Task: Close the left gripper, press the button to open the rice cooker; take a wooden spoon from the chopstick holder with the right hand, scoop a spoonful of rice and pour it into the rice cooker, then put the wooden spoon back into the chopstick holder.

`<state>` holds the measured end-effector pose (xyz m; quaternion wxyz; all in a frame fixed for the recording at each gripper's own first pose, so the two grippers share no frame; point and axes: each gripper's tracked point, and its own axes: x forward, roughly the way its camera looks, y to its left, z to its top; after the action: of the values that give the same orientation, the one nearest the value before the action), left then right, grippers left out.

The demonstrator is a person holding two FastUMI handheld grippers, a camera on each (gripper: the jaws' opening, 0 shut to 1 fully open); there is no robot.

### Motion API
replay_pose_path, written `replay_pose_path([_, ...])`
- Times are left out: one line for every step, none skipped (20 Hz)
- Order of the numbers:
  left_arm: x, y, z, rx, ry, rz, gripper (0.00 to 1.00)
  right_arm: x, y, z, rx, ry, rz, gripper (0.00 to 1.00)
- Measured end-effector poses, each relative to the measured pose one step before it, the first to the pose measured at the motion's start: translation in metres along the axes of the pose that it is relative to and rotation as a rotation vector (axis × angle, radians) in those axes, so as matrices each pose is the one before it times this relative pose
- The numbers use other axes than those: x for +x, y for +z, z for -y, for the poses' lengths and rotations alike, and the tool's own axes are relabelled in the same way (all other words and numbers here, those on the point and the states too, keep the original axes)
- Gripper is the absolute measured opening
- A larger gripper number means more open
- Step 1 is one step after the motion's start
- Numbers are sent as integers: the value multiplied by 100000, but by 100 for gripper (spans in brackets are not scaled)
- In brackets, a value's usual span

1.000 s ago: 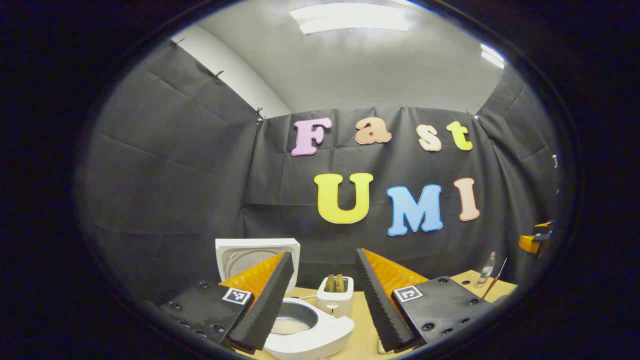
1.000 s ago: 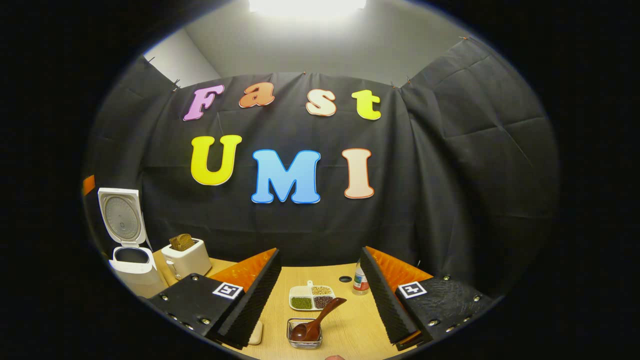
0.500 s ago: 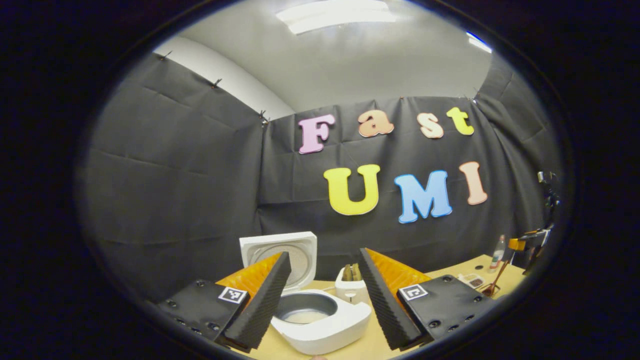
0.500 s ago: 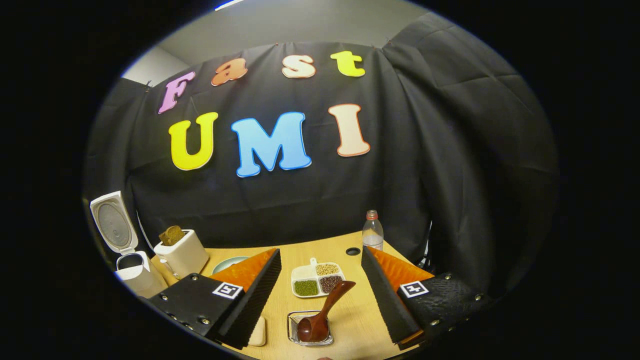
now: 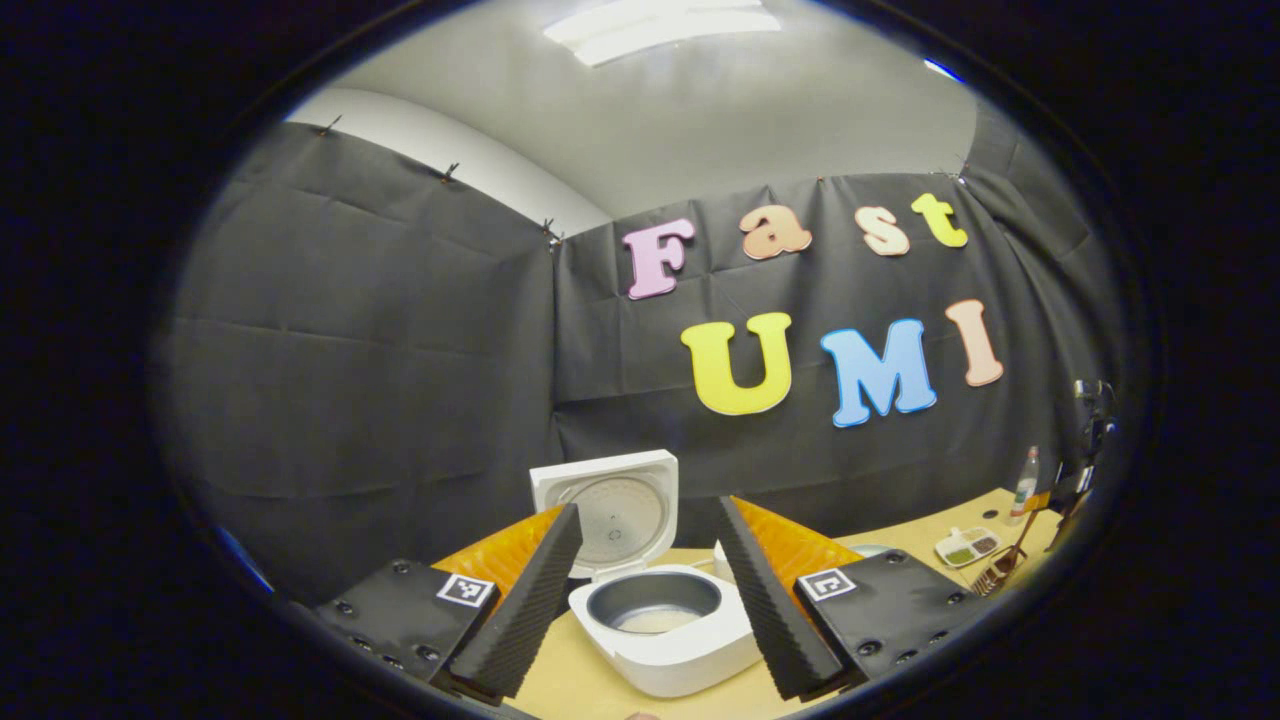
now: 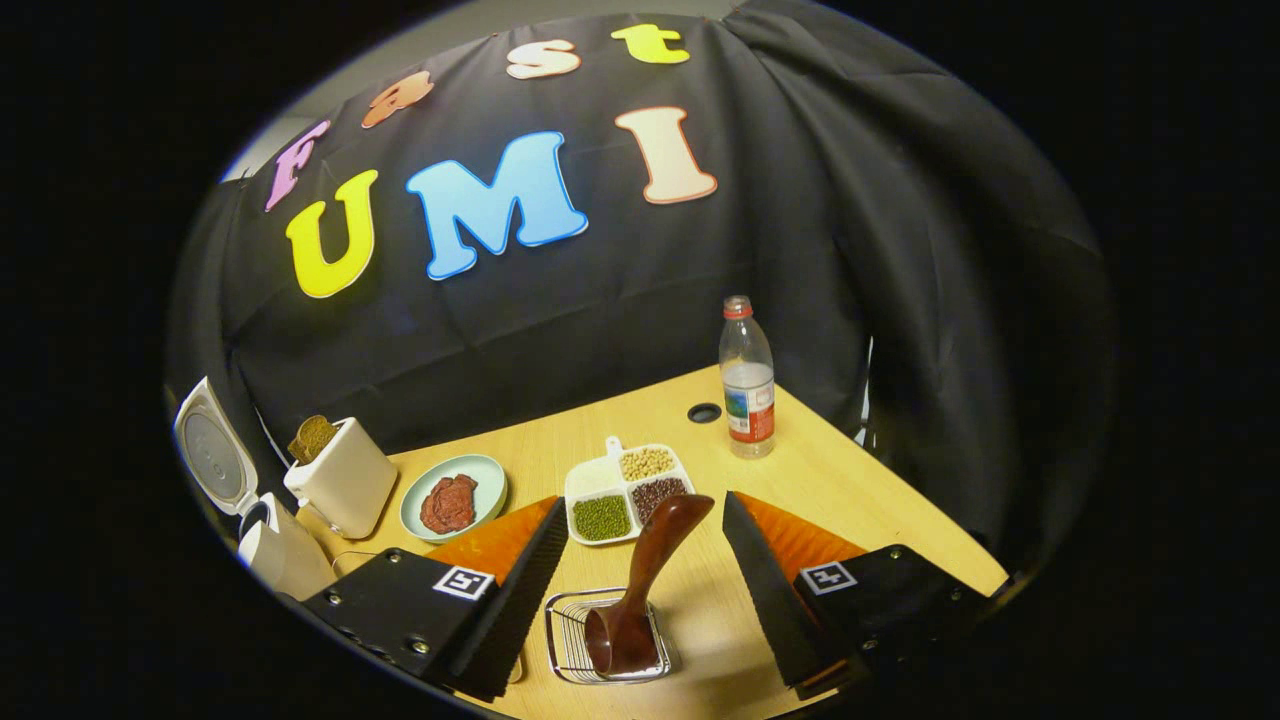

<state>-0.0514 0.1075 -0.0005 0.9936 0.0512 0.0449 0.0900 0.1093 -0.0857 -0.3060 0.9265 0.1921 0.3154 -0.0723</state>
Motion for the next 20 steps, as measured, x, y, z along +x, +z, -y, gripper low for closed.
replay_pose_path([-95, -75, -104, 26, 402, -469, 91, 499, -539, 118, 1444, 113, -2168, 95])
replay_pose_path([75, -77, -114, 154, 524, -349, 91, 238, -780, 158, 1358, -183, -2349, 95])
replay_pose_path([-112, -86, -178, 239, 446, -320, 95, 174, -562, -147, 1212, 1182, -1817, 95])
replay_pose_path([-144, -184, -167, 380, 461, -225, 95, 350, -540, -80, 800, 491, -1616, 93])
replay_pose_path([-10, 49, -33, 500, 425, -132, 95, 289, -436, -52, 357, 439, -1464, 83])
replay_pose_path([-79, -129, -191, 364, 457, -203, 95, 109, -318, -149, 562, 864, -1500, 79])
replay_pose_path([-31, -90, -49, 135, 160, -205, 95, 34, -466, -249, 467, 877, -1217, 74])
replay_pose_path([-281, -114, -105, 155, 392, 0, 94, 220, -154, -180, 344, 537, -556, 71])
replay_pose_path([27, 65, -105, 105, 283, -71, 94, 263, -231, 145, -146, -466, -581, 54])
replay_pose_path([-6, -166, -94, -45, 126, -247, 94, 226, -17, 331, 52, -1298, 263, 46])
replay_pose_path([67, -118, -31, -151, 74, -273, 94, -575, 218, -271, 1196, 195, -238, 23])
replay_pose_path([-168, -254, -113, -190, 25, -330, 95, 506, -357, -384, 415, 2876, -1038, 19])
replay_pose_path([-104, -80, -168, -250, 108, -61, 95, -282, 117, -385, 252, 607, 730, 18])
replay_pose_path([-86, 32, -93, -270, -27, 118, 94, -247, 33, -528, -2398, 2324, -946, 10])
replay_pose_path([64, 39, -167, -183, 88, 208, 94, -651, 89, -14, -3984, -608, 1513, 10])
replay_pose_path([170, -117, -59, -243, -243, 70, 94, -324, 149, -147, -3086, 706, 480, 10])
replay_pose_path([170, 7, -19, -239, -342, -1, 94, -689, 266, -496, -1659, -282, 1128, 10])
replay_pose_path([266, -29, -10, -310, -449, 31, 94, -510, 474, -360, -1080, 74, 1229, 10])
replay_pose_path([205, 137, 54, -389, -619, 249, 94, -577, 555, -405, -833, 234, 1273, 10])
replay_pose_path([164, -166, 111, -383, -746, 429, 99, -596, 795, -454, -390, 1241, 2082, 10])
